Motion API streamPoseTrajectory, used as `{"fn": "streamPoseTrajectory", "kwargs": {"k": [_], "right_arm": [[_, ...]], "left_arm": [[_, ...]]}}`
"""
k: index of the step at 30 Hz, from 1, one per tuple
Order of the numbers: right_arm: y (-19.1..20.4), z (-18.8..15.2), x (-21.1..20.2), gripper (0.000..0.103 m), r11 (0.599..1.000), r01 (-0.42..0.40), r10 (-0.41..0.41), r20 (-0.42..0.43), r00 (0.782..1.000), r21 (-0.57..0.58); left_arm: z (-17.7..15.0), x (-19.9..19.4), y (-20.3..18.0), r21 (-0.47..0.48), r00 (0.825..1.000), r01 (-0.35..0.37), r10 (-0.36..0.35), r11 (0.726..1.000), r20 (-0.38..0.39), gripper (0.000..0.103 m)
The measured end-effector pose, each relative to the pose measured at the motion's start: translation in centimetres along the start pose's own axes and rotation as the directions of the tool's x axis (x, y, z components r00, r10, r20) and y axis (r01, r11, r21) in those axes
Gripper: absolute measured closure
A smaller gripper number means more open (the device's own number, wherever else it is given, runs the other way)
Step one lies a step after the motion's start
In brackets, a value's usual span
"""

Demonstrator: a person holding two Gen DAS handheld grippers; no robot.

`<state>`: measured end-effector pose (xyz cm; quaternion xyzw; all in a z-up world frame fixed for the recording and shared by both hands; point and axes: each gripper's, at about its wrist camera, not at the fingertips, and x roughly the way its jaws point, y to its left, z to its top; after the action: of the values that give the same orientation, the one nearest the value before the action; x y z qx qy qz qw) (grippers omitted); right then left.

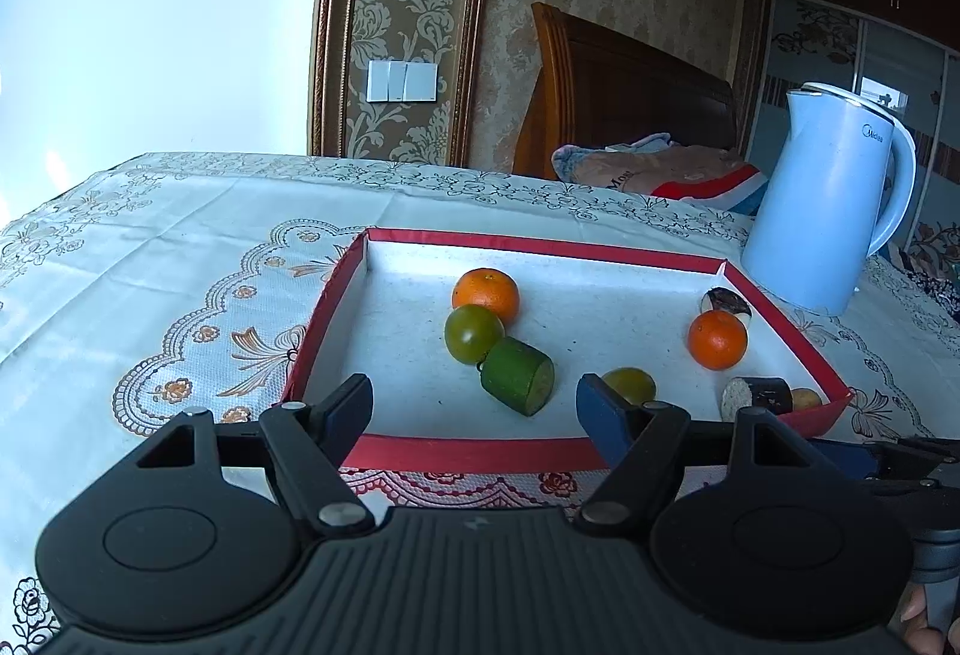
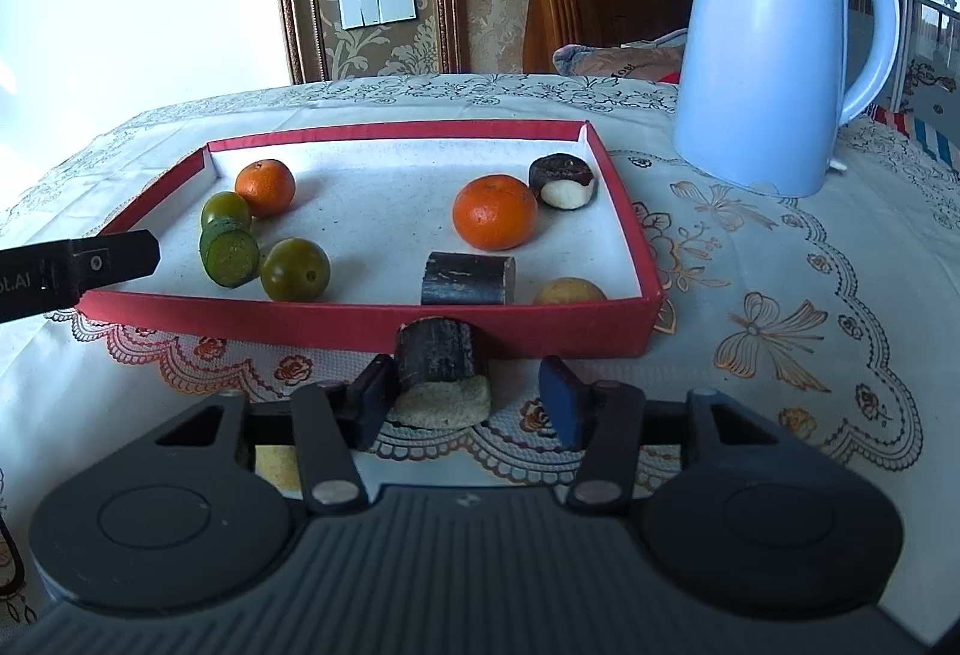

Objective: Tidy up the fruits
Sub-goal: 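Lower the right gripper onto another sugarcane piece on the cloth and close, then lower the left gripper onto the brown kiwi and close while the right holds the sugarcane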

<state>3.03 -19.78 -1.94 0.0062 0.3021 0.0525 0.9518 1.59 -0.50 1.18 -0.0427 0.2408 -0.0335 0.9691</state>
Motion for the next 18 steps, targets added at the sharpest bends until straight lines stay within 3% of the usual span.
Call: {"fn": "streamPoseTrajectory", "kwargs": {"k": [4,13,18], "right_arm": [[0.2,-0.1,-0.3,0.066,1.000,0.002,-0.002,0.009,1.000,-0.013],[-0.6,-1.1,-3.3,0.066,0.991,0.128,-0.125,0.074,0.989,-0.043],[-2.3,-1.9,-4.1,0.062,0.993,0.118,-0.117,0.065,0.991,-0.002]], "left_arm": [[-0.2,0.0,-0.1,0.007,1.000,0.010,-0.009,1.000,-0.009,0.028],[-1.7,-1.2,-2.7,0.073,0.994,0.090,-0.086,0.993,-0.061,0.028],[-2.5,-1.4,-4.7,0.109,0.989,0.125,-0.115,0.986,-0.091,0.028]]}}
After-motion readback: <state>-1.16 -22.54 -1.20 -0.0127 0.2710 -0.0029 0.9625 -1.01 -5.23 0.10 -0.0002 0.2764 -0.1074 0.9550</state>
